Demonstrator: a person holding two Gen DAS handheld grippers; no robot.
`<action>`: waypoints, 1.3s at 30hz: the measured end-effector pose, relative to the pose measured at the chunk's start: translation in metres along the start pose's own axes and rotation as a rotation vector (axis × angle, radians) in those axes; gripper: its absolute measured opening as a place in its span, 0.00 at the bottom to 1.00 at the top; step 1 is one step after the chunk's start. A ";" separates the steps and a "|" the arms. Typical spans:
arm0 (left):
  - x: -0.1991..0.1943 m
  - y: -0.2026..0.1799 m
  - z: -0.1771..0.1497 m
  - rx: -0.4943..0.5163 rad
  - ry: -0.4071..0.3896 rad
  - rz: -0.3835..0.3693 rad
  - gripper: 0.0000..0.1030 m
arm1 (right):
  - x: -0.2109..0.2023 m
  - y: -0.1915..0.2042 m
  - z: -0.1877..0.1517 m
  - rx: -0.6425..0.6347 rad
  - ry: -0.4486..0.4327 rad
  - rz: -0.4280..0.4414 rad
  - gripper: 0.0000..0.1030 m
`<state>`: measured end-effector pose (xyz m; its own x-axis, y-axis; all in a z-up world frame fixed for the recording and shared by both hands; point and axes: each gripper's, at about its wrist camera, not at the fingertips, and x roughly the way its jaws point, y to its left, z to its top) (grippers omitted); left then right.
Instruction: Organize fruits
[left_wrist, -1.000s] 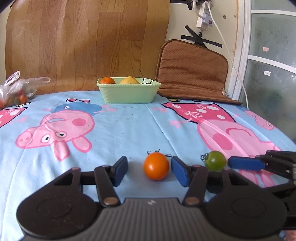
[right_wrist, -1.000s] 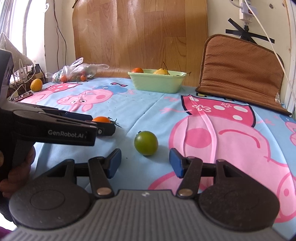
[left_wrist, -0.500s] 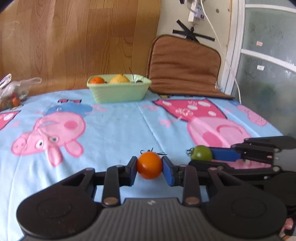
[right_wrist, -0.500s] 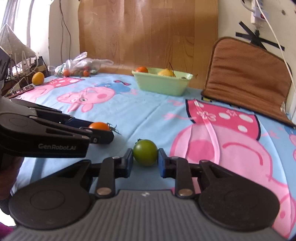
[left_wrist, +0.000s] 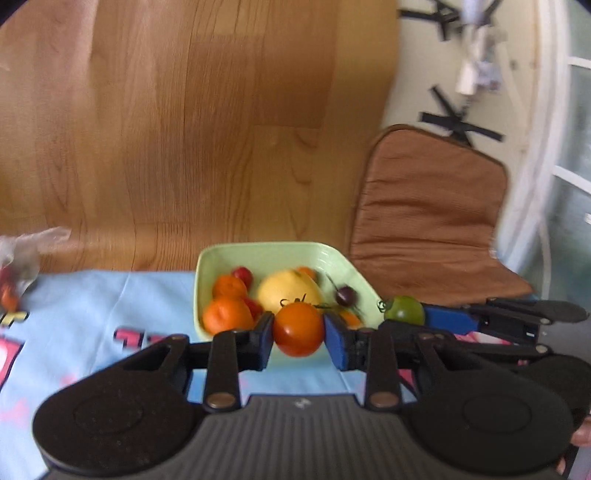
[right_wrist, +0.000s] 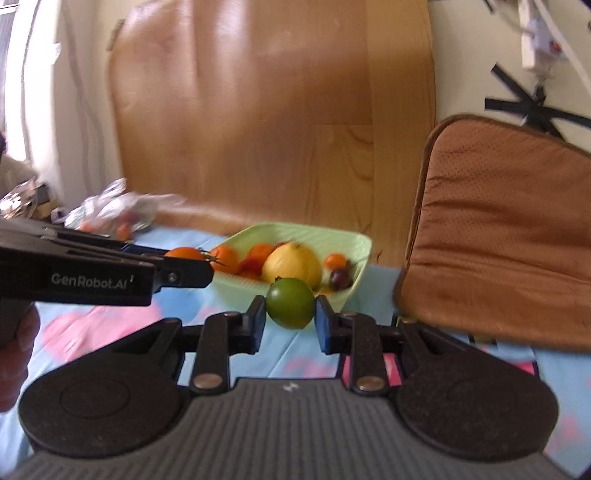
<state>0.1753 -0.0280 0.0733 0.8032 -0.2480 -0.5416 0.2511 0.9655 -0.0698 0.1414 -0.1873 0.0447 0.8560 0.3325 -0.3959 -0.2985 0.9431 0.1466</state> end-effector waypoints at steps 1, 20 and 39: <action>0.012 0.003 0.005 0.002 0.010 0.008 0.28 | 0.014 -0.007 0.005 0.008 0.008 0.003 0.30; -0.081 -0.024 -0.063 -0.051 -0.037 0.089 0.57 | -0.098 -0.016 -0.050 0.250 -0.054 0.065 0.65; -0.187 -0.077 -0.143 0.031 -0.067 0.373 1.00 | -0.196 0.049 -0.115 0.267 0.009 -0.017 1.00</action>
<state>-0.0712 -0.0448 0.0605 0.8757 0.1148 -0.4691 -0.0504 0.9878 0.1476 -0.0893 -0.2051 0.0253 0.8555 0.3181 -0.4085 -0.1613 0.9135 0.3735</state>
